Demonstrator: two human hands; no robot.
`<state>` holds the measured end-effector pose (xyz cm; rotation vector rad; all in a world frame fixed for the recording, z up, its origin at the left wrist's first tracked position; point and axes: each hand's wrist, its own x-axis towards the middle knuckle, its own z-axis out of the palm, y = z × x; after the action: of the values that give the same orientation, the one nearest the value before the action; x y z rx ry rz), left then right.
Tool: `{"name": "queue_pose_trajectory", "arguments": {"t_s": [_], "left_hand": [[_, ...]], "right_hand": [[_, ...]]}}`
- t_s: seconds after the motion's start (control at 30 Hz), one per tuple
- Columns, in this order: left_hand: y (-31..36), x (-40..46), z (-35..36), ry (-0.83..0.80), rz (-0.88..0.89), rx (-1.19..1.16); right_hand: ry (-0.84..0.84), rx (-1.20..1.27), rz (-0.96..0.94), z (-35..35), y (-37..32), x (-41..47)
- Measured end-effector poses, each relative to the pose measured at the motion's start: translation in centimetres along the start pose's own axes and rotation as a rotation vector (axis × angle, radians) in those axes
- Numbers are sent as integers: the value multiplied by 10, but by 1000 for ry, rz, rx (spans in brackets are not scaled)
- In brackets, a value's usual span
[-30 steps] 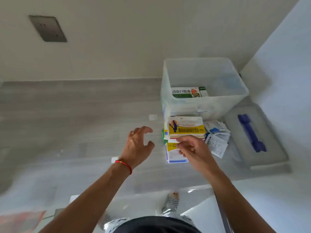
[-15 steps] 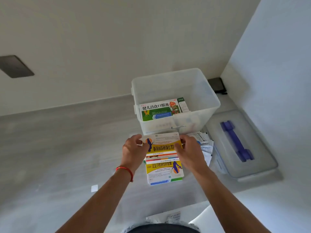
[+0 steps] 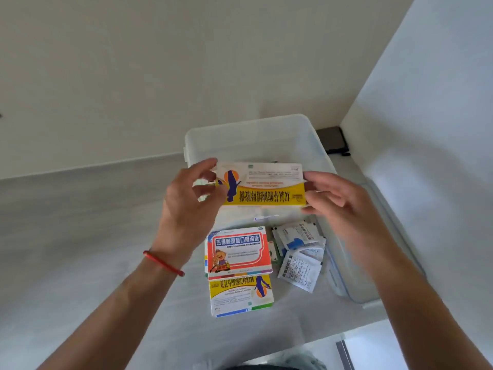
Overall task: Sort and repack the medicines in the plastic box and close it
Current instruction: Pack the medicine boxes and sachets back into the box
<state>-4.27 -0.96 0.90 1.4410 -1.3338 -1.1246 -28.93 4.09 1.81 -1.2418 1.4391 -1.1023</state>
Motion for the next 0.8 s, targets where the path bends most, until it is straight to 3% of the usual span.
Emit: {"name": "queue_pose_trajectory", "arguments": {"t_s": [0.1,0.2,0.27,0.37,0.47,0.53,0.63,0.73,0.8], "left_hand": [[-5,44,18,120,-16,137],[-15,83,37,213,-22,416],[-23,101,50,216,30,642],[-35,121,66,182,17,774],[-47,127,72,130,-9,996],[-54,127,71,104,91,1253],[-62,129,77,-105,149,1411],[-69,130,80,-417,-99,1357],[-73,132,79,-541,-154,1337]], "right_hand": [[-11,-57,-33,-14,10,56],[-4,-329,-93,-23,32,105],[-40,-493,-124,-22,47,121],[-49,-666,-203,-15,65,122],[10,-743,-256,-11,70,118],[39,-760,-251,-9,70,118],[80,-807,-235,-6,70,117],[85,-865,-191,-1,69,117],[92,-885,-160,1,68,118]]}}
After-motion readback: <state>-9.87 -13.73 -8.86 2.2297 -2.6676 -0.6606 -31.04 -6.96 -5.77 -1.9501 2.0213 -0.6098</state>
